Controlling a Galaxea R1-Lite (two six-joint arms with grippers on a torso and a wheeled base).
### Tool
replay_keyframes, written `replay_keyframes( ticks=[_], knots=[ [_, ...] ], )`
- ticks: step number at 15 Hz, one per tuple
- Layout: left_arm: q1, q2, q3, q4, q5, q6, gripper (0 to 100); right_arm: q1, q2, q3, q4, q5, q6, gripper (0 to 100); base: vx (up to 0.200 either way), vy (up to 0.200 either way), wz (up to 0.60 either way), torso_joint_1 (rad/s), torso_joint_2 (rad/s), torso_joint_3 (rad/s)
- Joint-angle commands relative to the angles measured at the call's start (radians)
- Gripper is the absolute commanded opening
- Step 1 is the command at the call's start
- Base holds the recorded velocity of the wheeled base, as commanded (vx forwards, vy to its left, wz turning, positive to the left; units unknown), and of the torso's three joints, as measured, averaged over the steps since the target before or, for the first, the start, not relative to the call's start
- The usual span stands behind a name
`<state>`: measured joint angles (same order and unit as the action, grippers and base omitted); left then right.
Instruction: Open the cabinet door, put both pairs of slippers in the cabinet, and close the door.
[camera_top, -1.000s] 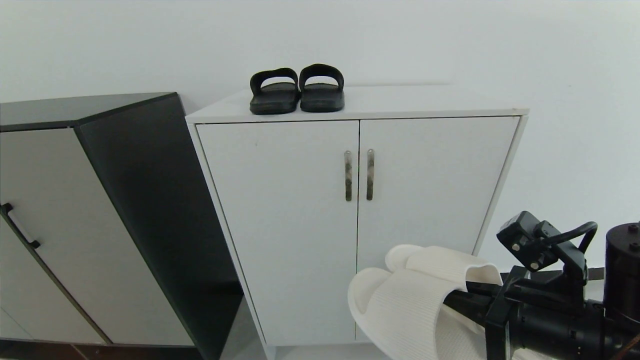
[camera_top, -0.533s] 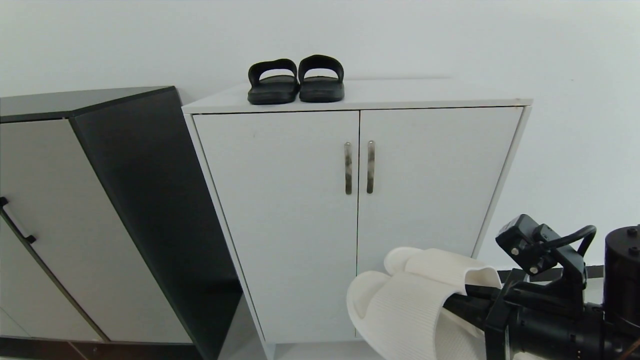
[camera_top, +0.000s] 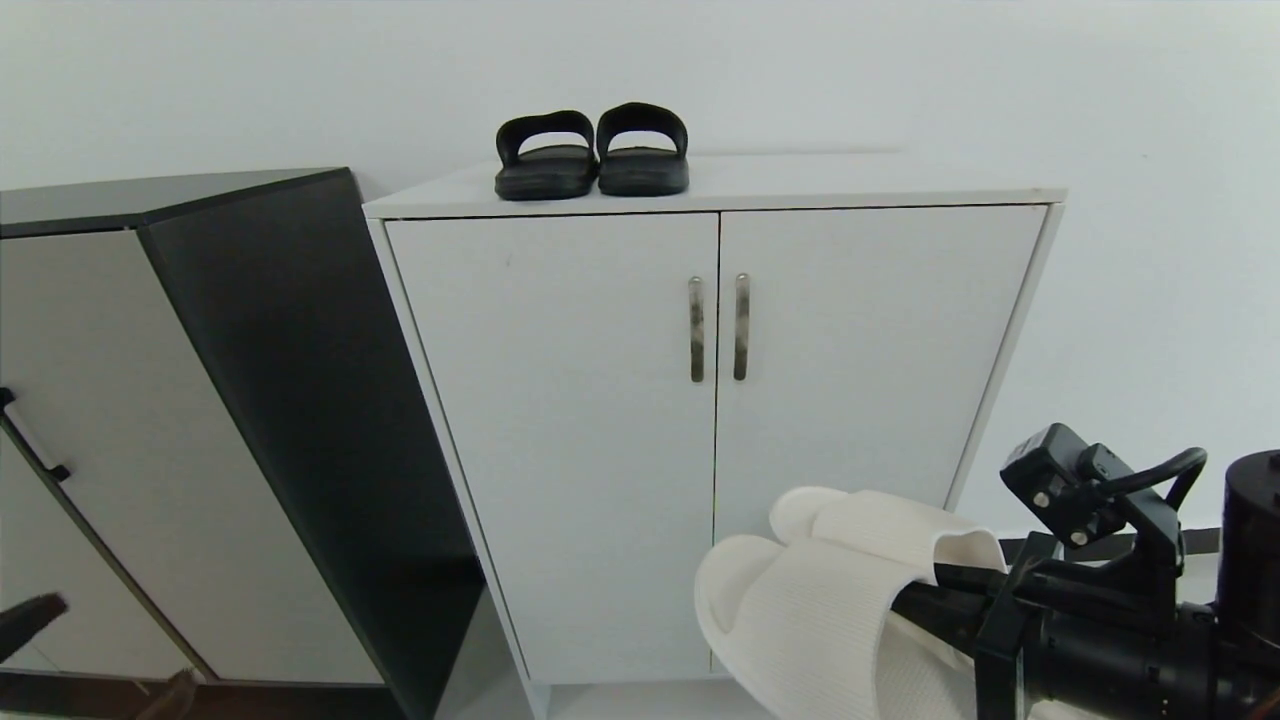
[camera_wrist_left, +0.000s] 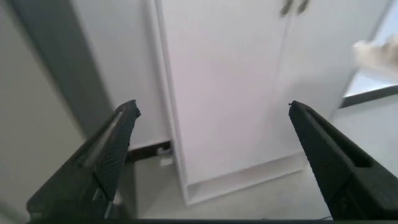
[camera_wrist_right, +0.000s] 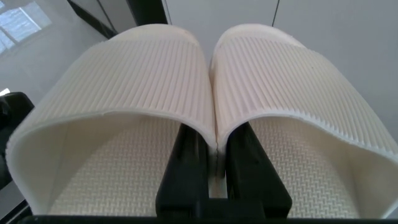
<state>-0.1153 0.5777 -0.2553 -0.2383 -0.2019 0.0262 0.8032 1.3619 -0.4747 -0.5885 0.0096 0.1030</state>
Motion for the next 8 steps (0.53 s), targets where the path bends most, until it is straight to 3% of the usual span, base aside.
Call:
replay_keyframes(
  ticks=[1, 2, 3, 5, 8],
  knots=[
    [-0.287, 0.478, -0.099, -0.398, -0.002, -0.107, 100, 0.001, 0.000, 0.008, -0.001, 0.003, -0.012, 0, 0.000, 0.000, 0.00, 0.007, 0.05, 0.032],
    [-0.357, 0.547, -0.139, -0.478, 0.050, -0.129, 100, 0.001, 0.003, 0.010, -0.002, 0.003, -0.012, 0, 0.000, 0.000, 0.00, 0.000, 0.00, 0.000],
    [-0.423, 0.600, -0.188, -0.496, 0.079, -0.132, 100, 0.001, 0.005, 0.010, -0.002, 0.003, -0.012, 0, 0.000, 0.000, 0.00, 0.000, 0.00, 0.000],
    [-0.506, 0.706, -0.289, -0.500, 0.084, -0.130, 100, 0.001, 0.006, 0.007, -0.002, 0.003, -0.012, 0, 0.000, 0.000, 0.00, 0.000, 0.00, 0.000],
    [-0.581, 0.846, -0.446, -0.503, 0.082, -0.130, 100, 0.002, 0.017, 0.007, -0.002, 0.003, -0.012, 0, 0.000, 0.000, 0.00, 0.000, 0.00, 0.000]
  ],
)
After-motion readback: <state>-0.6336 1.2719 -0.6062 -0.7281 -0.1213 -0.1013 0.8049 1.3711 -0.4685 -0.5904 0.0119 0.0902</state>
